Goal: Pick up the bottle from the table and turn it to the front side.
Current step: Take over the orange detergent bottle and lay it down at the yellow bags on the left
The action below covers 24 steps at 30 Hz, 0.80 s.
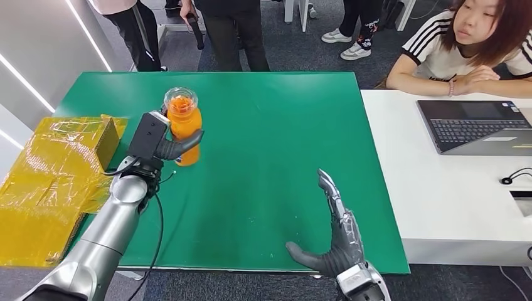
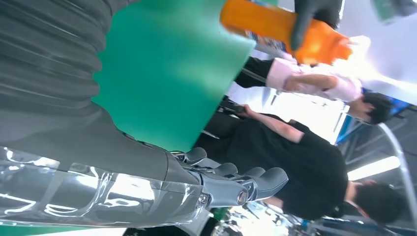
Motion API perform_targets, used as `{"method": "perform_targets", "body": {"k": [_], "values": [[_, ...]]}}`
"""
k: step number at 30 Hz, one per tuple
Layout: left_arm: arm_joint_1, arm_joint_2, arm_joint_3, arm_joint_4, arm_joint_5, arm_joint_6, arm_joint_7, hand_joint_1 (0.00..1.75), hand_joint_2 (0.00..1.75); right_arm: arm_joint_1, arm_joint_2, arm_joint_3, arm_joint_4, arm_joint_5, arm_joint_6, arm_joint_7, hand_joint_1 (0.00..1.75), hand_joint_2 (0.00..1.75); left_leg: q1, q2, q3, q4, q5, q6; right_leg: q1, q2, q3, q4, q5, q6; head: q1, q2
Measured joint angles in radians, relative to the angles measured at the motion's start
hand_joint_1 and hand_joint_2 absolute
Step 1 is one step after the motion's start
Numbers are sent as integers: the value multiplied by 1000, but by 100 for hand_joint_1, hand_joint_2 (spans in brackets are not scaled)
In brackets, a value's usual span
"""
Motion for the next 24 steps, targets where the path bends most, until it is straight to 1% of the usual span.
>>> {"method": "perform_targets", "body": {"k": [2,5,6,8,10,14,17,20,22,24], "values": [[0,23,0,-18,-70,38,4,175,175,0,-1,1,-15,0,1,3,0,175,0,0,0,0,0,0,0,0,0,0,0,0,0,0],[1,49,0,-41,-136,71,12,175,175,1,-2,2,-29,0,2,3,0,175,0,-1,0,0,0,0,0,-1,0,0,0,0,0,0],[3,58,0,-51,-176,91,19,175,175,2,-3,2,-31,-1,2,1,0,175,0,-1,-1,0,0,0,0,-1,0,0,0,0,0,0],[8,86,0,-84,-308,152,44,175,175,3,-6,2,-38,-9,1,-8,0,175,0,1,-1,0,0,0,0,0,0,0,0,0,0,0],[12,129,0,-128,-467,214,82,175,175,6,-12,2,-47,-24,0,-19,0,175,0,2,0,0,0,0,0,2,-1,0,0,0,0,0],[19,223,0,-202,-785,303,147,175,175,17,-16,0,-62,-59,-2,-42,0,175,0,2,0,0,0,0,0,1,-1,0,0,0,0,0],[28,277,-1,-217,-991,352,197,175,175,33,-16,-5,-78,-71,-2,-53,0,175,0,2,0,-1,0,0,0,1,-1,0,0,0,0,0],[61,334,-2,-226,-1194,395,271,175,175,63,-16,-13,-101,-71,-2,-66,0,175,0,4,0,-1,0,-1,0,3,-1,0,0,0,0,0],[85,368,-11,-228,-1292,408,333,175,175,78,-18,-21,-113,-73,-3,-76,0,175,0,4,0,-1,-1,-1,0,3,-2,0,0,0,0,0],[96,396,-31,-227,-1332,411,388,175,175,82,-20,-28,-120,-78,-6,-82,0,175,0,4,-1,-1,0,-1,0,3,-2,0,0,0,0,0]]}}
